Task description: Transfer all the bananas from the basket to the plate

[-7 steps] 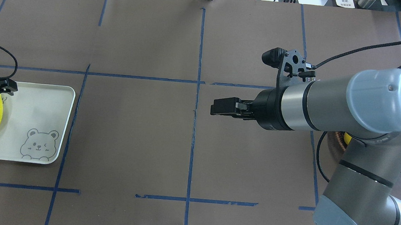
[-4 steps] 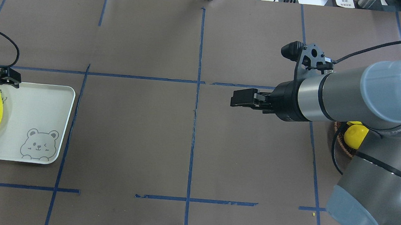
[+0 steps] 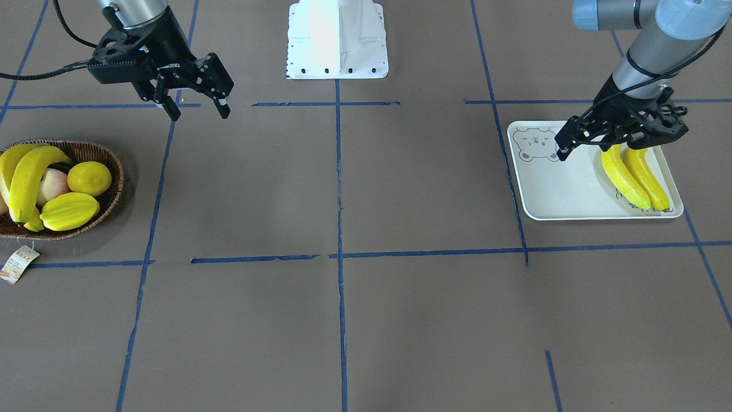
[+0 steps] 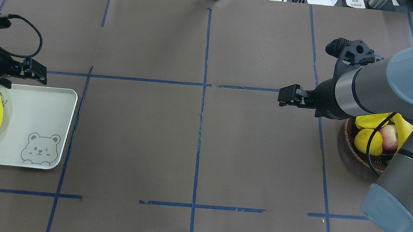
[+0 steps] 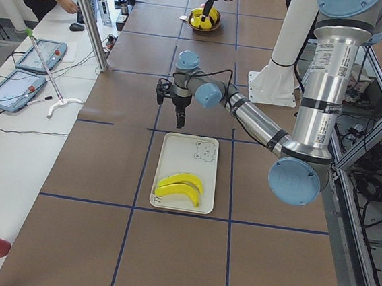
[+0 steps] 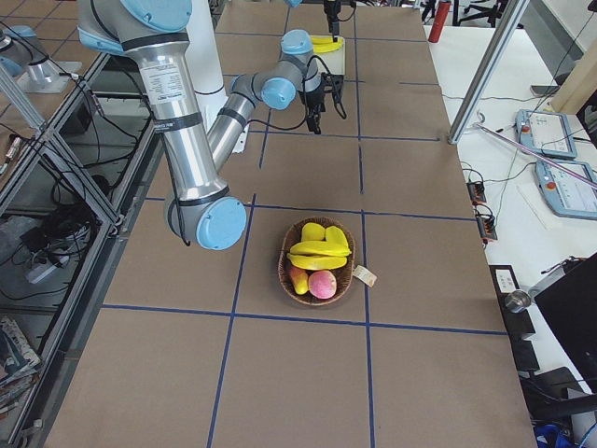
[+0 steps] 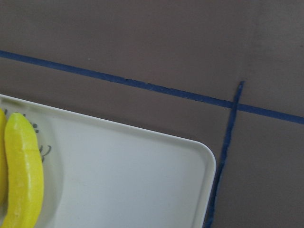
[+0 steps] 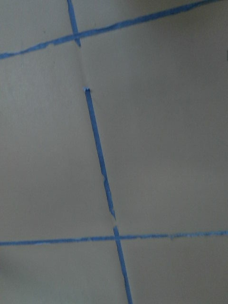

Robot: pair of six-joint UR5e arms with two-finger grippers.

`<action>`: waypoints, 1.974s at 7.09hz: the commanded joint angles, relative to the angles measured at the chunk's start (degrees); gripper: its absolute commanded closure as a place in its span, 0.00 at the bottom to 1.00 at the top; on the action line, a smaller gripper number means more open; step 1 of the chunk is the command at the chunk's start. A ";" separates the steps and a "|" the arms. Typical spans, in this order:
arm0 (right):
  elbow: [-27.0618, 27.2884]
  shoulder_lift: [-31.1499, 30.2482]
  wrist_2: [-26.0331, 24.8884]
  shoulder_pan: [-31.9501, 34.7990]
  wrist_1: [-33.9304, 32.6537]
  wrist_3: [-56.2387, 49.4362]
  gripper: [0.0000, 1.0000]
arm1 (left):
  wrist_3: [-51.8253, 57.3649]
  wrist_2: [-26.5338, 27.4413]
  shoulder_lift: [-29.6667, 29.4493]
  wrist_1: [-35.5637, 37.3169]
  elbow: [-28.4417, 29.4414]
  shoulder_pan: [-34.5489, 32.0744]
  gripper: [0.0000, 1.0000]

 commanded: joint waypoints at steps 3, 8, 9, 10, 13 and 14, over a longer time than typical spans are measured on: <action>-0.11 -6.48 -6.04 1.17 -8.67 -6.59 0.00 | -6.06 -3.03 -5.84 -0.49 -0.31 2.34 0.00; -2.47 -19.83 -6.75 5.84 -2.04 -19.81 0.01 | -11.62 -2.68 -9.20 -0.49 -0.05 6.31 0.00; -4.13 -23.61 -6.58 6.19 6.45 -19.66 0.01 | -11.53 -2.68 -9.20 -0.49 0.12 6.31 0.00; -6.76 -26.35 -6.40 6.19 13.58 -19.83 0.01 | -11.62 -2.77 -9.20 -0.49 0.04 6.31 0.00; -13.44 -26.64 -6.58 6.19 15.76 -19.92 0.01 | -11.62 -2.68 -9.20 -0.49 -0.14 6.66 0.00; -13.47 -26.64 -5.97 6.19 15.76 -20.01 0.01 | -11.62 -2.68 -9.20 -0.40 -0.05 6.84 0.00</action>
